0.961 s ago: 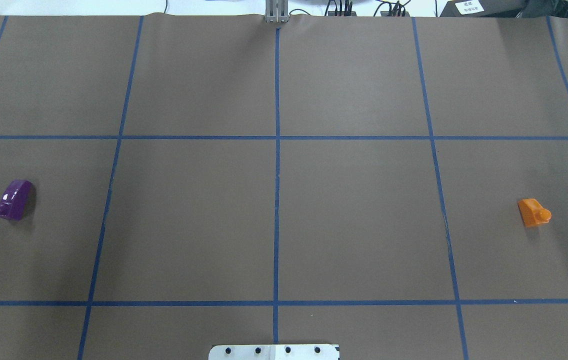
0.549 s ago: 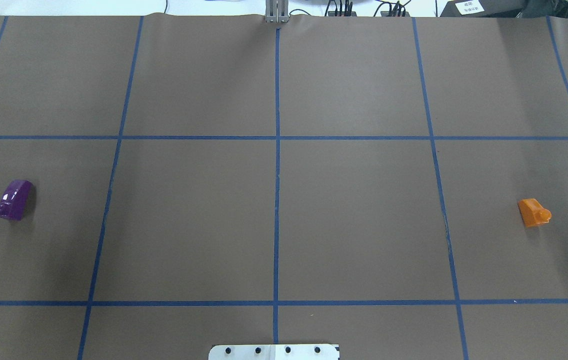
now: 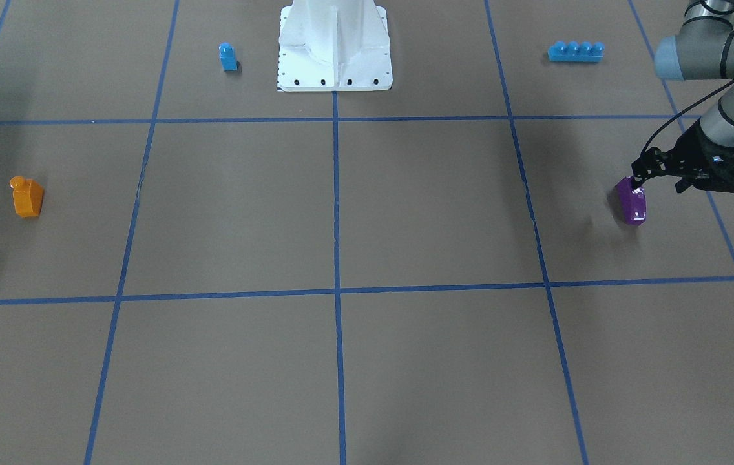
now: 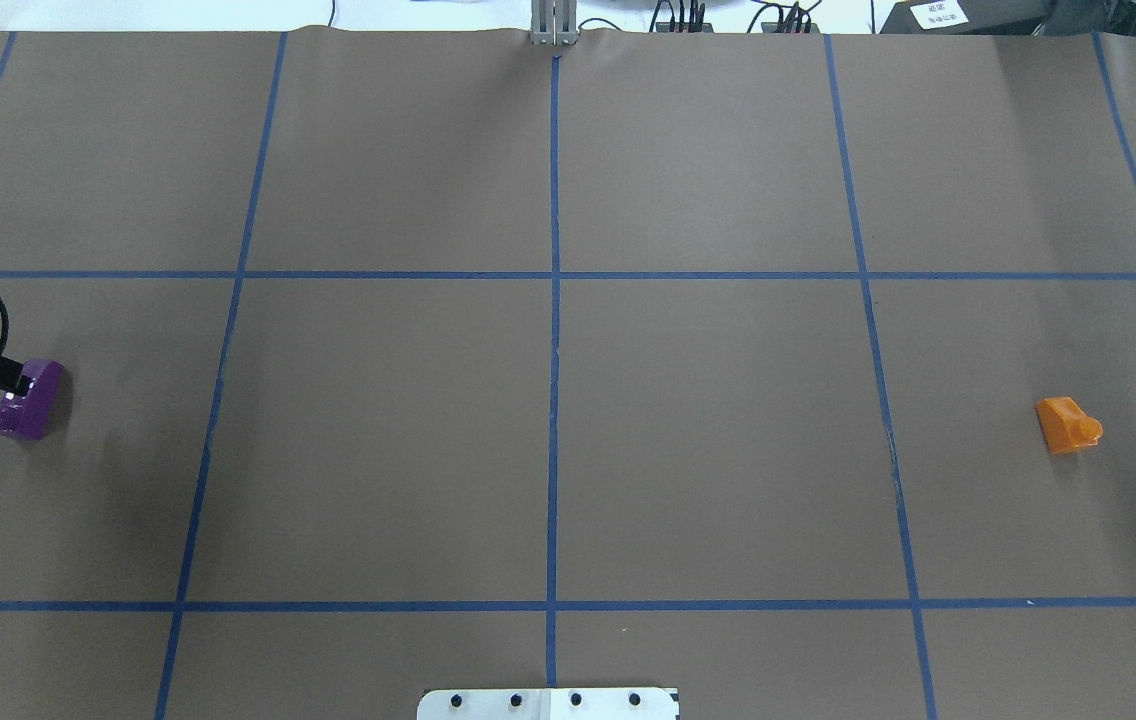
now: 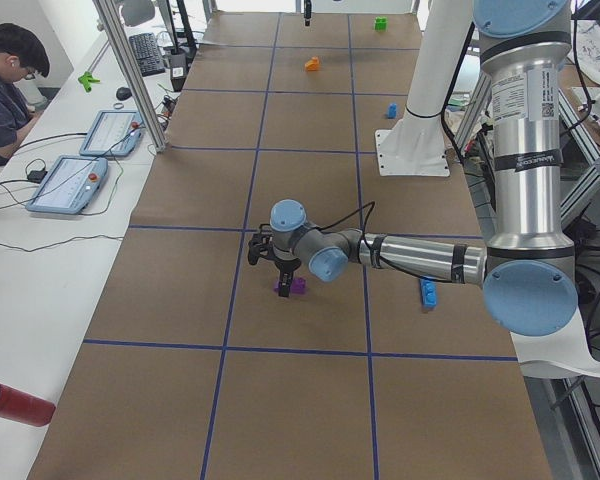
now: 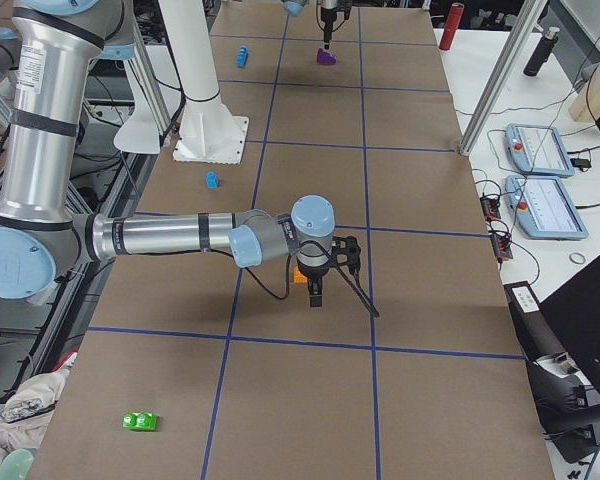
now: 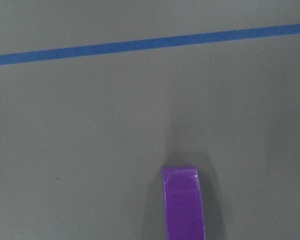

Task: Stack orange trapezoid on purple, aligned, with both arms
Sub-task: 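Lower the left gripper onto the purple trapezoid block and grasp it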

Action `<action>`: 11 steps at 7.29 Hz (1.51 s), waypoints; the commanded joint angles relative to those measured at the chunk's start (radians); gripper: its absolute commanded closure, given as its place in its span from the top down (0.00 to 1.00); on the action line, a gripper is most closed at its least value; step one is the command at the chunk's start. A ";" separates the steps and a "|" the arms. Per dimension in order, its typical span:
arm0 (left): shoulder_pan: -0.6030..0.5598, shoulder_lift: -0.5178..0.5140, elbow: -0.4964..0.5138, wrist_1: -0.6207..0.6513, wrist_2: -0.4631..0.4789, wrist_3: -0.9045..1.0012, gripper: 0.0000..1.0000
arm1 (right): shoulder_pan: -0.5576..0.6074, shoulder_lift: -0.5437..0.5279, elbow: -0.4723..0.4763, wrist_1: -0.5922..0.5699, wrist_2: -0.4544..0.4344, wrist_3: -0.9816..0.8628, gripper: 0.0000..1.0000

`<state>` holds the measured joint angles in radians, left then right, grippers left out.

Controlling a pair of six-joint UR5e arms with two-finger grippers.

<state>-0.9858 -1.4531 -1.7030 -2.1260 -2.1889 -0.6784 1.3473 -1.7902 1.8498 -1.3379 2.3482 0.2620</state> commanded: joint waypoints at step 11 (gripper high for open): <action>0.097 -0.030 -0.186 0.073 0.055 -0.169 0.00 | 0.000 -0.002 0.000 0.002 0.003 0.002 1.00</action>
<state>-0.9134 -1.4617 -1.7826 -2.1432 -2.1345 -0.7672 1.3468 -1.7917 1.8490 -1.3363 2.3512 0.2626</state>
